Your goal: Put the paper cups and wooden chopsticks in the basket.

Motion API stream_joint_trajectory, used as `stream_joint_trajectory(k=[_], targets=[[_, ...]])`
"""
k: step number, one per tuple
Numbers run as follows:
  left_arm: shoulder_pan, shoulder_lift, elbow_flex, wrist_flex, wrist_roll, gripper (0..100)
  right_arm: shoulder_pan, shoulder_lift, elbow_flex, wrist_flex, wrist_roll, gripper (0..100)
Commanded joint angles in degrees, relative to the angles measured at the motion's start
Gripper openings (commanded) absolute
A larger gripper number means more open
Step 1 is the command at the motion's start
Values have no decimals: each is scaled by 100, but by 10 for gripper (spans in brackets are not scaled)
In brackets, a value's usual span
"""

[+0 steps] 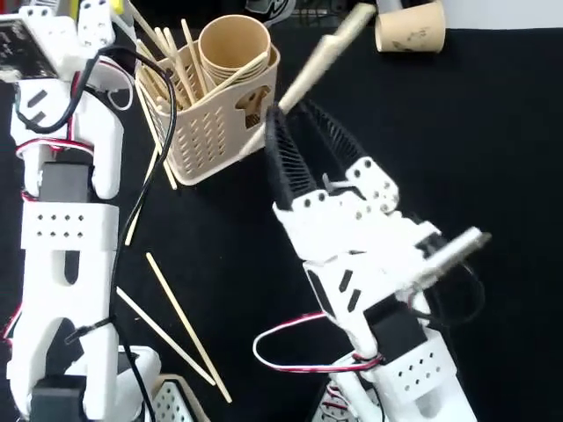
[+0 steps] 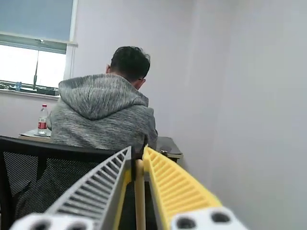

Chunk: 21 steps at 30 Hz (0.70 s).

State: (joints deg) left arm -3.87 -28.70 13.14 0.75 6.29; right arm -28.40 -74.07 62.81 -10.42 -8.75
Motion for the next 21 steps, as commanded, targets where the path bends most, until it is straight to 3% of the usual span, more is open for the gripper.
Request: stream_joint_trajectory(k=[1,6,11,18,21], targets=[[48,-35,136,-79,9,28,70,57,13,-747,-422,11],[110,-651,901,-79,-35,28,79,963,-268,-1407,-484,11],[259,-1389,1815,-79,-747,28,79,1938,-927,-1512,-501,11],[268,-1618,2580,53,-431,36,79,2932,-1675,-1530,-501,11],[268,-1618,2615,536,-70,105,79,3345,-2000,-1512,-501,11]])
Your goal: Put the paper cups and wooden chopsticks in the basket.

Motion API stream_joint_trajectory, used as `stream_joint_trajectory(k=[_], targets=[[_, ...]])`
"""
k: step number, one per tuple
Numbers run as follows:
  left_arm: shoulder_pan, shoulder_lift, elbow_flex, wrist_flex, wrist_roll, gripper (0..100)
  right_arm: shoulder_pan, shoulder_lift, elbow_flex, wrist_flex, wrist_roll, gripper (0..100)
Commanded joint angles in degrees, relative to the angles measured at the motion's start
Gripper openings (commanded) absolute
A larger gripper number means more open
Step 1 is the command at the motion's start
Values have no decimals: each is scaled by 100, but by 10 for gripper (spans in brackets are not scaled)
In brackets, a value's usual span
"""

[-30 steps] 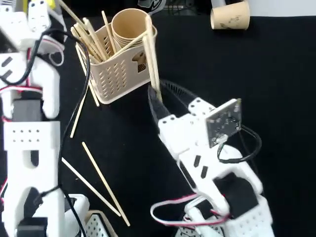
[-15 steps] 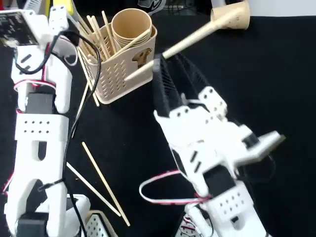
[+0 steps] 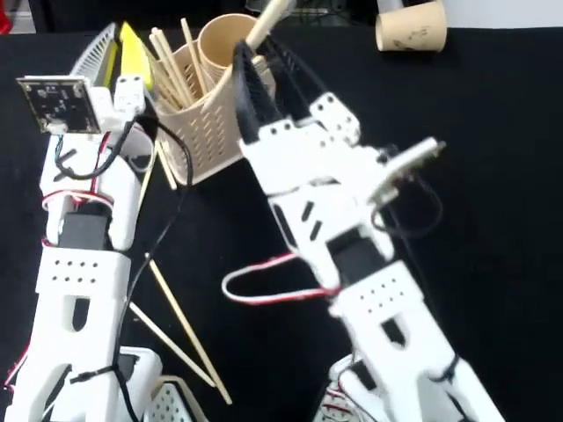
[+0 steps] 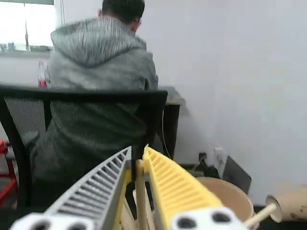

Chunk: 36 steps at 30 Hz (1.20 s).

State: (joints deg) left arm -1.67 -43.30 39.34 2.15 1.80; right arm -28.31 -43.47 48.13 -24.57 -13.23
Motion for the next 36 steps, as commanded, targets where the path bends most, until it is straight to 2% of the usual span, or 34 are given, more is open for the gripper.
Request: stream_joint_trajectory(k=[1,4,7,13,17,21,31,36], targets=[[22,-158,-4,501,563,128,70,426,-637,-97,-53,11],[4,-167,-13,730,941,173,70,857,-954,-123,-53,11],[4,-167,-233,1213,993,177,53,1288,-1182,-141,-53,11],[-242,-167,-1508,3499,1020,181,35,2053,-1455,-149,-53,11],[-1042,-167,-2237,4598,1556,181,-158,2193,-1165,-958,123,11],[-1771,-167,-2598,5116,1732,181,-202,2589,-989,-1292,290,11],[-1930,-167,-2589,6470,1565,181,-220,3670,-927,-1670,316,17],[-2457,-167,-2413,6514,1442,181,-448,4101,-919,-1670,554,129]])
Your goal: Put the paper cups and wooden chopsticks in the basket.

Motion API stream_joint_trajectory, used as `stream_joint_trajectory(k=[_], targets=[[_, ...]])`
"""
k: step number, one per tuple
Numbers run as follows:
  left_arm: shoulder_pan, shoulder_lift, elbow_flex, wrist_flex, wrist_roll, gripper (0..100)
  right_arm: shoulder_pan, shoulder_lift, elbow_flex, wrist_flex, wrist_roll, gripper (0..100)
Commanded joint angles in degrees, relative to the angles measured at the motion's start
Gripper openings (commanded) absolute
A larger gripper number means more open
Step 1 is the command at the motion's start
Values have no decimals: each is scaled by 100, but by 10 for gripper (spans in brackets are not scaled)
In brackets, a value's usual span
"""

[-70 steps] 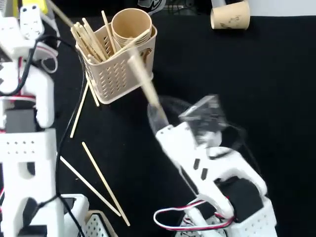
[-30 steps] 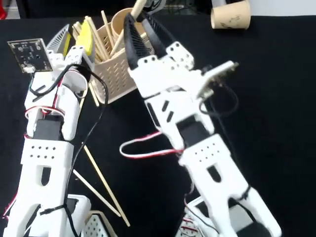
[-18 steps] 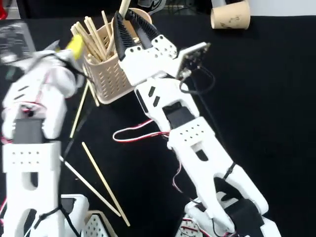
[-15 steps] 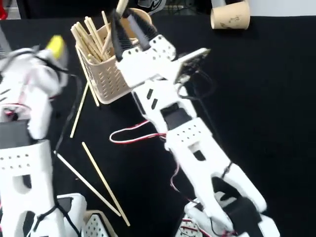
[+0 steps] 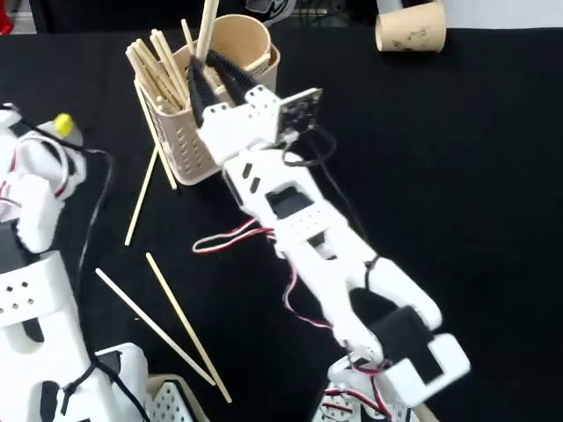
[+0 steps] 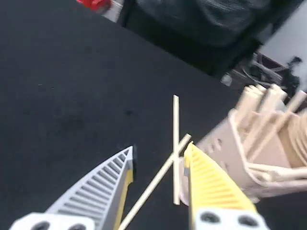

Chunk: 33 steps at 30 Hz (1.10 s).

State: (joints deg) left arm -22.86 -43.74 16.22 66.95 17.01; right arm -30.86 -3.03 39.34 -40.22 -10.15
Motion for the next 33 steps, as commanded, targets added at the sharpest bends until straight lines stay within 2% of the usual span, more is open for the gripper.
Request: stream_joint_trajectory(k=[1,4,10,18,21,28,33], targets=[[-365,-123,-66,35,-79,181,-281,110,-31,-105,378,151],[-409,-123,31,53,-88,181,-404,145,-31,-105,545,188],[-409,-123,418,255,-360,181,-360,-400,154,-9,545,191],[-418,-123,1675,299,-738,181,-334,-2862,655,1864,290,189],[-400,-62,2097,396,-721,182,-211,-3952,585,3024,264,188],[-374,-53,2325,1108,-747,212,422,-5332,-778,7103,229,188],[356,44,2510,1284,-765,261,747,-5420,-1473,9055,-141,188]])
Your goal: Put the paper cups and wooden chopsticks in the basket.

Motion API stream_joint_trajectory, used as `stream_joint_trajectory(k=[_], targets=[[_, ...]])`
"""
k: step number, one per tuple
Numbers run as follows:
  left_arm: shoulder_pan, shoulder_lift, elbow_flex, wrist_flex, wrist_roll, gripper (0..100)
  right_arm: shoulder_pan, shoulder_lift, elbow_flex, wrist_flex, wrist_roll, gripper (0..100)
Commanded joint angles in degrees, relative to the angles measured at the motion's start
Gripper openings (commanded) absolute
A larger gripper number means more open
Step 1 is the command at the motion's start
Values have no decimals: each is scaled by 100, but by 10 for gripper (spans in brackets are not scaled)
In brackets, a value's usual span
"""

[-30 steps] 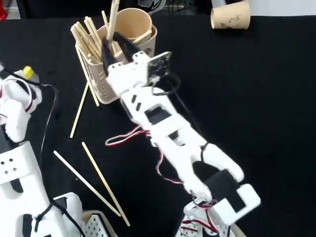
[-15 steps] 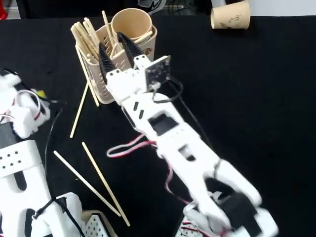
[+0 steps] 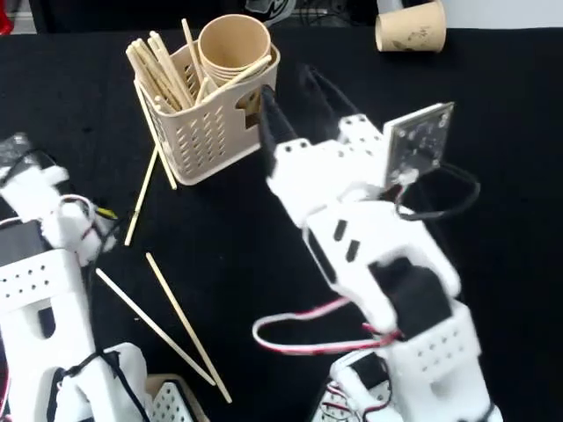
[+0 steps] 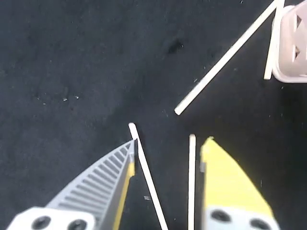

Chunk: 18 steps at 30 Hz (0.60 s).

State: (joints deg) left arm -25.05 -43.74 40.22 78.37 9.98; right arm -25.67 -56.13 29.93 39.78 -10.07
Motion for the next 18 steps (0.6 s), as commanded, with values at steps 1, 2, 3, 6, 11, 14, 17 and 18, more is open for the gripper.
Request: stream_joint_trajectory(k=[1,2,3,6,11,14,17,18], targets=[[804,141,171,158,-62,259,273,-110,-593,1327,-141,188],[1024,255,251,114,-44,259,325,-110,-646,1618,-141,188],[1182,422,268,97,-26,259,404,-110,-681,1864,-141,188],[1349,1020,207,-255,-18,259,677,-119,-708,2558,-149,188],[1341,2268,-127,-985,-818,259,774,-127,-699,3701,-132,188],[1174,3051,-699,-1284,-1503,259,774,-127,-681,4211,-132,188],[954,3851,-1516,-1257,-2119,259,765,-127,-620,4527,-132,188],[910,4123,-1789,-1257,-2251,259,765,-127,-585,4598,-132,188]])
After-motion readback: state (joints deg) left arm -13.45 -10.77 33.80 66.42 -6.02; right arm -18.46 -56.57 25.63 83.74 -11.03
